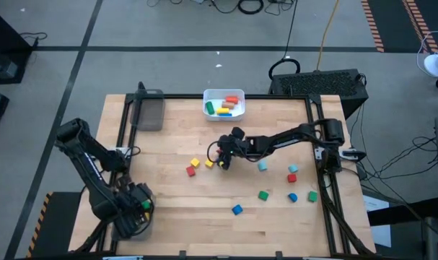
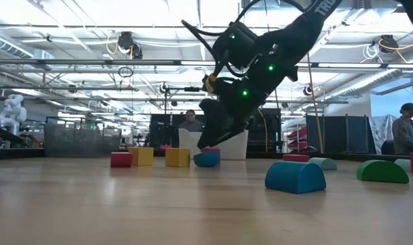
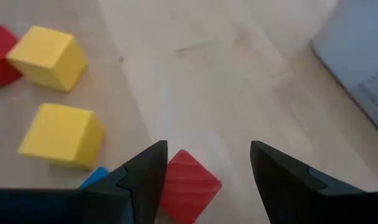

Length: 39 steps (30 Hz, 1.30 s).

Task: Sort blocks by size
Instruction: Put the red square block into the bottom black bin

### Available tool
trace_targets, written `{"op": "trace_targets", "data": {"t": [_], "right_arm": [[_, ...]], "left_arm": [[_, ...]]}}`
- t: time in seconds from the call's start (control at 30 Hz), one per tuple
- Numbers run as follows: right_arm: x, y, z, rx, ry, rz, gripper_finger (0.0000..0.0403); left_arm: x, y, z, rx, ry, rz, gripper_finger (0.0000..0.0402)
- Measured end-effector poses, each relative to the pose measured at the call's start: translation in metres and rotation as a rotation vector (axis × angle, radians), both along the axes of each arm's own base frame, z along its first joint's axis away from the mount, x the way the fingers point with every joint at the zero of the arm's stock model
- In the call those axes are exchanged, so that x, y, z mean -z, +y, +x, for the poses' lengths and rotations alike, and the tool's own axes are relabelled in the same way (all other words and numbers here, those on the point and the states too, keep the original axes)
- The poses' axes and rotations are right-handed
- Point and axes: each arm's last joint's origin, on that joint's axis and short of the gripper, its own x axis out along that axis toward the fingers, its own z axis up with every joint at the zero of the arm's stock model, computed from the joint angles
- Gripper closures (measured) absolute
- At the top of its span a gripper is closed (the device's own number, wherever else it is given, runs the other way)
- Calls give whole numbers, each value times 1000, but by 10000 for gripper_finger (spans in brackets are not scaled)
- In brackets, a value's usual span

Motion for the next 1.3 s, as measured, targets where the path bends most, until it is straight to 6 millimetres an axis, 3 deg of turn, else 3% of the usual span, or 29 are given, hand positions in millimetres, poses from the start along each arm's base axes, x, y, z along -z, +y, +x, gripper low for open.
{"op": "trace_targets", "data": {"t": [0.3,0.67,0.8,1.03,1.3], "right_arm": [[-5,1,-9,-35,99,-22,182],[-1,3,-15,-303,246,-91,123],[-7,-3,-19,-309,266,-104,111],[-4,-13,-23,-277,281,-20,123],[6,-14,-17,-322,243,29,171]], "left_arm": [[-27,-1,10,36,-272,120,155],[-30,11,26,78,-361,243,155],[-30,17,33,76,-373,280,155],[-31,24,40,82,-398,330,155],[-32,27,47,169,-414,398,155]]}}
